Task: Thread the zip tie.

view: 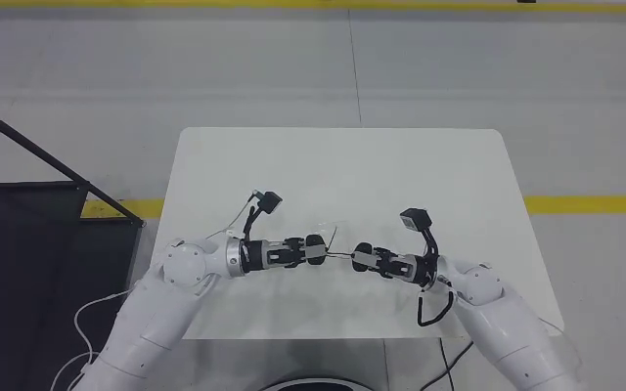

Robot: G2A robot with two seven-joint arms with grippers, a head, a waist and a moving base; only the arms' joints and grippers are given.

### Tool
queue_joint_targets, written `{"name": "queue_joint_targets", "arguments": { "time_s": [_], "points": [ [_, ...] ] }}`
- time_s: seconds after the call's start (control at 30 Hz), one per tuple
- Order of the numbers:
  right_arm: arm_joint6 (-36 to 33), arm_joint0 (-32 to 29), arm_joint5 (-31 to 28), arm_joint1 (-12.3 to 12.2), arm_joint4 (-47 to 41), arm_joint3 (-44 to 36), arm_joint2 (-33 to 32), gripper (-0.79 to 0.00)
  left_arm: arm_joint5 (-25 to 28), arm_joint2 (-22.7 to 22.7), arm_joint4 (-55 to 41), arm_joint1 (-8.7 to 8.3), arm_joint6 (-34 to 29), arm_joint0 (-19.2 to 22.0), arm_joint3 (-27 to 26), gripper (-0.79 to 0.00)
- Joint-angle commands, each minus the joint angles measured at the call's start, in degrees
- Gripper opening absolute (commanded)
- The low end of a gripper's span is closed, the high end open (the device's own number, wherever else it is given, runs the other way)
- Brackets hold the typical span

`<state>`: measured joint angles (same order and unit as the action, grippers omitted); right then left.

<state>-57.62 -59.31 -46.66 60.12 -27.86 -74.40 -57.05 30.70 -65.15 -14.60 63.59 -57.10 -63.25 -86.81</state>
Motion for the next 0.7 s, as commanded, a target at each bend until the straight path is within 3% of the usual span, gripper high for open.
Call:
{"name": "queue_joint_targets", "arguments": {
  "time_s": [0.0, 0.03, 0.07, 0.1, 0.13, 0.5, 0.67],
  "points": [
    [0.1, 0.0, -0.1, 0.0, 0.1, 0.0, 0.2, -0.785, -0.2, 0.2, 0.1, -0.03, -0.3, 0.1, 0.0, -0.785],
    [0.2, 0.1, -0.2, 0.0, 0.2, 0.0, 0.3, -0.785, -0.3, 0.2, 0.2, -0.04, -0.2, 0.2, 0.0, -0.671],
    [0.3, 0.1, -0.3, 0.0, 0.4, 0.0, 0.4, -0.785, -0.3, 0.2, 0.1, -0.03, 0.1, 0.1, 0.0, -0.48],
    [0.5, 0.1, -0.5, -0.1, 0.5, -0.1, 0.4, -0.785, -0.4, 0.2, -0.3, -0.01, 0.5, 0.0, 0.0, -0.12],
    [1.0, 0.0, -1.0, -0.1, 0.7, -0.2, 0.5, -0.785, -0.6, 0.1, -0.7, -0.01, 0.9, 0.0, -0.1, 0.0],
    [11.0, -2.6, -11.0, 0.4, 3.4, 0.5, 0.1, -0.785, 1.2, -0.2, -4.2, 0.47, 9.4, -2.4, 0.4, 0.0],
    [15.2, -3.4, -11.3, 1.1, 4.3, 0.0, 0.0, -0.785, 4.5, 0.5, -0.9, 1.01, 17.0, -4.4, -0.5, 0.0]
  ]
}}
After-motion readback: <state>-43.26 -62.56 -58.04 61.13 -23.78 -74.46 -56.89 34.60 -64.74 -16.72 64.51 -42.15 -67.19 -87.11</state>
